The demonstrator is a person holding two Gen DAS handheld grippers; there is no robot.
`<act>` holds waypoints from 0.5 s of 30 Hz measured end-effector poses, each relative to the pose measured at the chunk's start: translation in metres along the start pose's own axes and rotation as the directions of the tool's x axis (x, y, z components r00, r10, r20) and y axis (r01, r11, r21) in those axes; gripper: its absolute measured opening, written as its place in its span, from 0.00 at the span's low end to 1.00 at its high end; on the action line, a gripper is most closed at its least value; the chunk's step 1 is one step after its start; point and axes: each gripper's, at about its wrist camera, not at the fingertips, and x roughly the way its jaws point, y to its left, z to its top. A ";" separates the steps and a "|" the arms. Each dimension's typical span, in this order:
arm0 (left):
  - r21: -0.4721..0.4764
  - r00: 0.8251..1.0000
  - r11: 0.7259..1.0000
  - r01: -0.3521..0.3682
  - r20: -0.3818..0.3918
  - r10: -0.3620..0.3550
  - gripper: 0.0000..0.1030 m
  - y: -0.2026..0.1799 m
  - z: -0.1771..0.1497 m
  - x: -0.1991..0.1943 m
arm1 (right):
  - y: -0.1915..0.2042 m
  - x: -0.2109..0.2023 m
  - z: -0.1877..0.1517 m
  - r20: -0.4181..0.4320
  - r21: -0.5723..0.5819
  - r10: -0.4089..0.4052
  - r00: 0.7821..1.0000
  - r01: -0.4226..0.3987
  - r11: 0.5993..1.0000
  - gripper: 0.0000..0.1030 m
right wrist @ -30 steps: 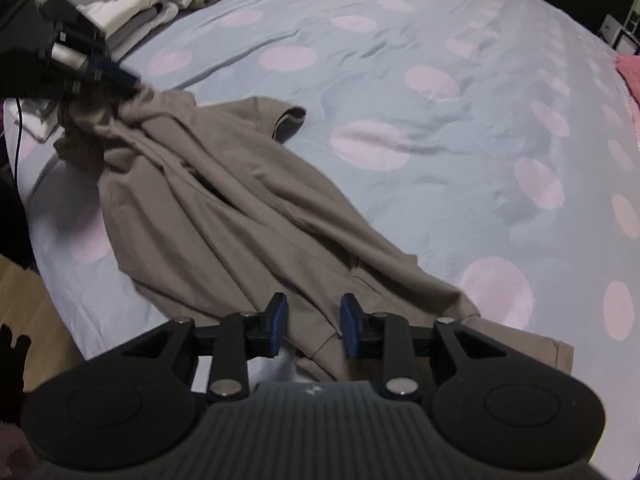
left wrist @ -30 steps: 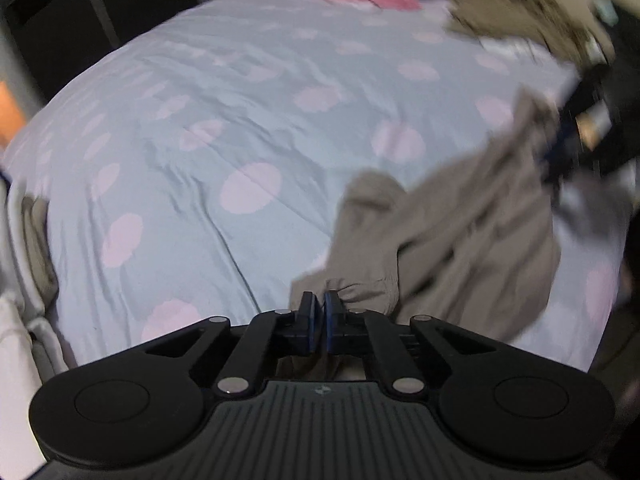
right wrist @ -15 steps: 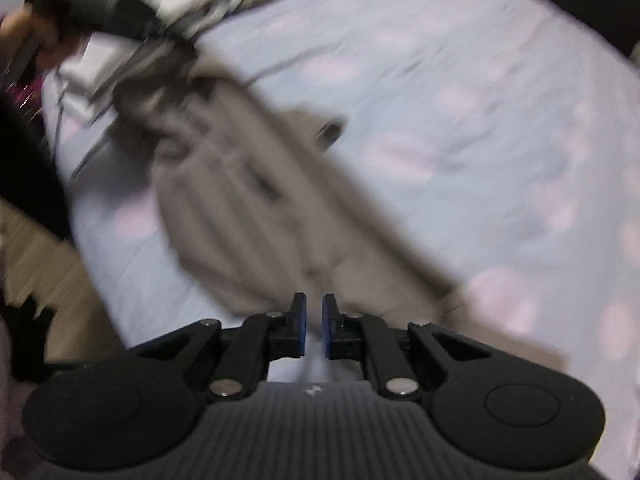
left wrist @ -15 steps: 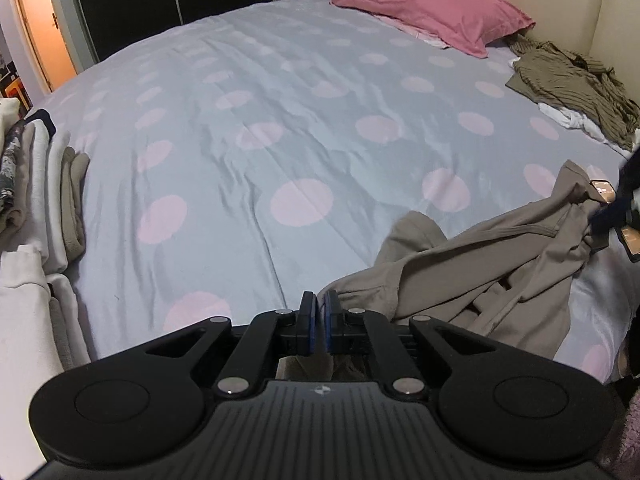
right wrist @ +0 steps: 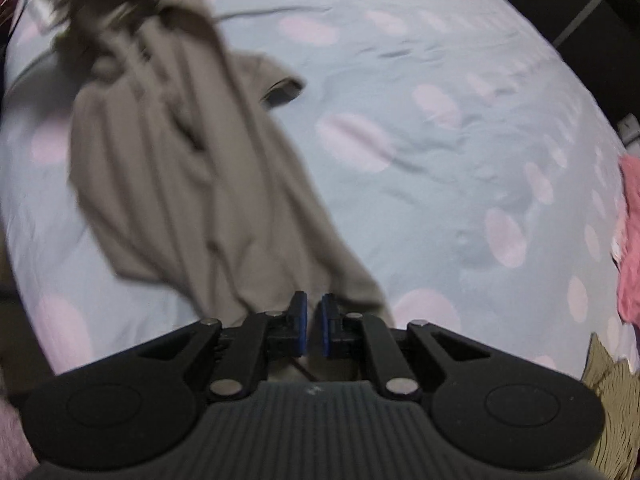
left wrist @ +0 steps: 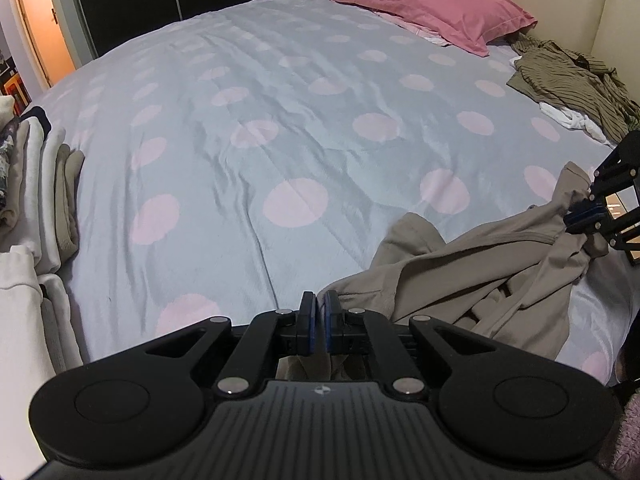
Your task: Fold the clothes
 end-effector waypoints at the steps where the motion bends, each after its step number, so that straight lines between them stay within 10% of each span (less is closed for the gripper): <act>1: 0.001 1.000 1.000 0.001 -0.001 -0.001 0.03 -0.001 0.000 0.000 | 0.001 0.000 0.000 0.003 -0.010 -0.003 1.000 0.003 1.000 0.09; 9: 0.009 1.000 1.000 0.001 -0.012 -0.001 0.03 -0.004 0.001 0.003 | -0.004 0.011 0.006 0.022 -0.066 0.006 1.000 -0.005 0.998 0.27; 15: -0.004 1.000 1.000 -0.010 -0.005 0.010 0.03 -0.002 0.003 0.005 | -0.013 0.017 0.007 0.010 0.054 0.078 0.997 -0.079 0.995 0.06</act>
